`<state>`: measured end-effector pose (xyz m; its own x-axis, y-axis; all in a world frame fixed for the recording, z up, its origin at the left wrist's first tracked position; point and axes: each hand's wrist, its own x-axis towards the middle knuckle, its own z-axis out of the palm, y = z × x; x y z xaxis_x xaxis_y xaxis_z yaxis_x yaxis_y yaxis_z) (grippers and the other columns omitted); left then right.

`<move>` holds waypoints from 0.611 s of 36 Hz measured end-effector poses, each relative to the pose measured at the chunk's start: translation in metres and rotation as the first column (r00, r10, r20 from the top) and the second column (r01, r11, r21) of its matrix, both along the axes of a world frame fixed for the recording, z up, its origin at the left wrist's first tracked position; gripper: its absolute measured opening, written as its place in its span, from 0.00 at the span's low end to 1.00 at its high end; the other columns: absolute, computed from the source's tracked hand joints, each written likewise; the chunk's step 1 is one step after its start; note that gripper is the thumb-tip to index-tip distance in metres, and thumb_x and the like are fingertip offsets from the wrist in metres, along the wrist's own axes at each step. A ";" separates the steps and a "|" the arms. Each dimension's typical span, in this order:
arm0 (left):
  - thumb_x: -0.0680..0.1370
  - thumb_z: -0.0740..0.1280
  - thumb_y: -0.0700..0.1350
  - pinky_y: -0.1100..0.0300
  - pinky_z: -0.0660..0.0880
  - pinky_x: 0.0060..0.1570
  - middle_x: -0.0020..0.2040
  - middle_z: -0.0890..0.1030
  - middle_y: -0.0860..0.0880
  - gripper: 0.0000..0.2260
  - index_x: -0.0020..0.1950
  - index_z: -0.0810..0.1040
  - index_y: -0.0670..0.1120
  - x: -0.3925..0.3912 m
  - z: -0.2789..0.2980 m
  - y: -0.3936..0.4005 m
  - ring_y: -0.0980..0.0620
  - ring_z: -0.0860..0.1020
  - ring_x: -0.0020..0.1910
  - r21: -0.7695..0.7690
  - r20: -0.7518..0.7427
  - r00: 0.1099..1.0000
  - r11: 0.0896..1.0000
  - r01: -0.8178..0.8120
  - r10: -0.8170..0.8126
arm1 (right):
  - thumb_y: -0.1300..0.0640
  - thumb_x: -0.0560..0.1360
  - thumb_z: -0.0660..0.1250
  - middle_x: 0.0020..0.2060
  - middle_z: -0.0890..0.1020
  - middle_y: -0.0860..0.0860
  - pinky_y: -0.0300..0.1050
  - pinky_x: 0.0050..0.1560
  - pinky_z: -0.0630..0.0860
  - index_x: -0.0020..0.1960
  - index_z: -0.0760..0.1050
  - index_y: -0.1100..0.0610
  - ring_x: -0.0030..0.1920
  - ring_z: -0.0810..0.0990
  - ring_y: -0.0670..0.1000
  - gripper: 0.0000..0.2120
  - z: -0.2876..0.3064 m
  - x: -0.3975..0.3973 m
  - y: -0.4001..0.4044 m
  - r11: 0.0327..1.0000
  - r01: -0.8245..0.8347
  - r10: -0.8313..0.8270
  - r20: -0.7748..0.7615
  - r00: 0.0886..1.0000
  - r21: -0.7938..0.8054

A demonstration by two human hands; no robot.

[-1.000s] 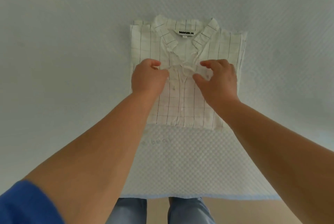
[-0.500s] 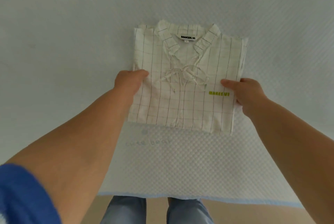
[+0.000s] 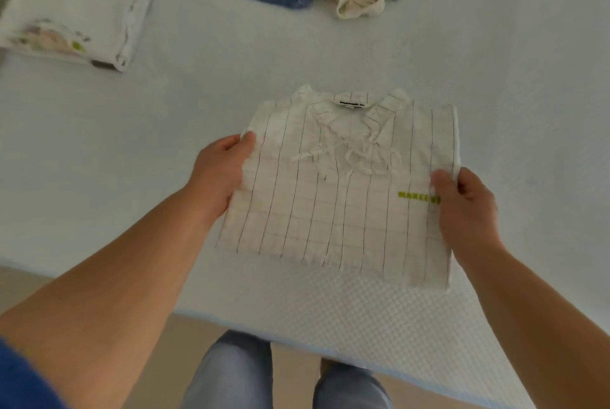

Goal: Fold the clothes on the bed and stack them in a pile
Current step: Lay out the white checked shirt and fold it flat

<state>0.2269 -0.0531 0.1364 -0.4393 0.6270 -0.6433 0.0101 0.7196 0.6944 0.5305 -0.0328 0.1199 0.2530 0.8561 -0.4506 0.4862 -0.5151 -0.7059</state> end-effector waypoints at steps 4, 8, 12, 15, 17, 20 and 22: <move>0.76 0.65 0.53 0.43 0.75 0.53 0.45 0.78 0.43 0.15 0.49 0.79 0.41 -0.051 0.014 -0.016 0.46 0.76 0.43 -0.009 -0.005 0.998 0.998 -0.058 0.058 | 0.46 0.76 0.60 0.30 0.72 0.47 0.41 0.30 0.68 0.43 0.70 0.61 0.28 0.69 0.43 0.17 0.011 -0.055 -0.002 0.998 -0.061 0.061 -0.016 0.998 0.015; 0.76 0.66 0.52 0.45 0.76 0.53 0.46 0.81 0.46 0.10 0.44 0.80 0.47 -0.113 0.013 -0.033 0.46 0.80 0.46 0.000 0.022 0.990 0.990 -0.139 0.139 | 0.48 0.78 0.60 0.32 0.73 0.49 0.39 0.29 0.69 0.44 0.70 0.62 0.29 0.70 0.44 0.16 0.014 -0.121 -0.003 0.991 -0.129 0.129 -0.013 0.992 0.028; 0.77 0.67 0.51 0.60 0.79 0.40 0.42 0.84 0.54 0.05 0.41 0.80 0.55 -0.190 0.006 -0.051 0.55 0.83 0.41 0.068 0.063 0.979 0.978 -0.198 0.193 | 0.48 0.78 0.59 0.33 0.73 0.52 0.37 0.27 0.67 0.44 0.69 0.63 0.28 0.67 0.44 0.17 0.016 -0.199 -0.011 0.977 -0.201 0.198 0.049 0.979 0.074; 0.77 0.66 0.50 0.62 0.78 0.39 0.39 0.84 0.58 0.09 0.38 0.81 0.58 -0.254 0.004 -0.056 0.57 0.83 0.42 0.122 0.069 0.982 0.975 -0.186 0.178 | 0.48 0.78 0.59 0.32 0.70 0.51 0.38 0.28 0.66 0.43 0.67 0.63 0.29 0.66 0.44 0.17 0.016 -0.267 -0.020 0.978 -0.168 0.161 0.063 0.985 0.120; 0.77 0.65 0.50 0.59 0.77 0.47 0.39 0.83 0.57 0.12 0.36 0.82 0.61 -0.278 0.003 -0.056 0.54 0.81 0.45 0.149 0.041 0.986 0.975 -0.165 0.161 | 0.47 0.78 0.59 0.31 0.69 0.49 0.41 0.30 0.65 0.41 0.66 0.61 0.30 0.66 0.45 0.17 0.021 -0.295 -0.023 0.979 -0.146 0.140 0.051 0.989 0.143; 0.77 0.66 0.49 0.62 0.75 0.50 0.40 0.81 0.58 0.10 0.38 0.81 0.59 -0.334 0.007 -0.048 0.58 0.79 0.44 0.216 0.024 0.986 0.962 -0.168 0.167 | 0.48 0.78 0.59 0.31 0.69 0.48 0.38 0.28 0.66 0.40 0.64 0.60 0.28 0.65 0.42 0.16 0.023 -0.357 -0.019 0.978 -0.106 0.102 0.030 0.994 0.182; 0.77 0.66 0.49 0.63 0.75 0.49 0.40 0.83 0.60 0.08 0.40 0.81 0.60 -0.367 0.011 -0.040 0.62 0.80 0.45 0.245 0.030 0.984 0.953 -0.180 0.178 | 0.49 0.78 0.59 0.30 0.68 0.47 0.33 0.26 0.65 0.39 0.64 0.59 0.27 0.65 0.41 0.15 0.025 -0.392 -0.012 0.974 -0.092 0.090 0.019 0.996 0.208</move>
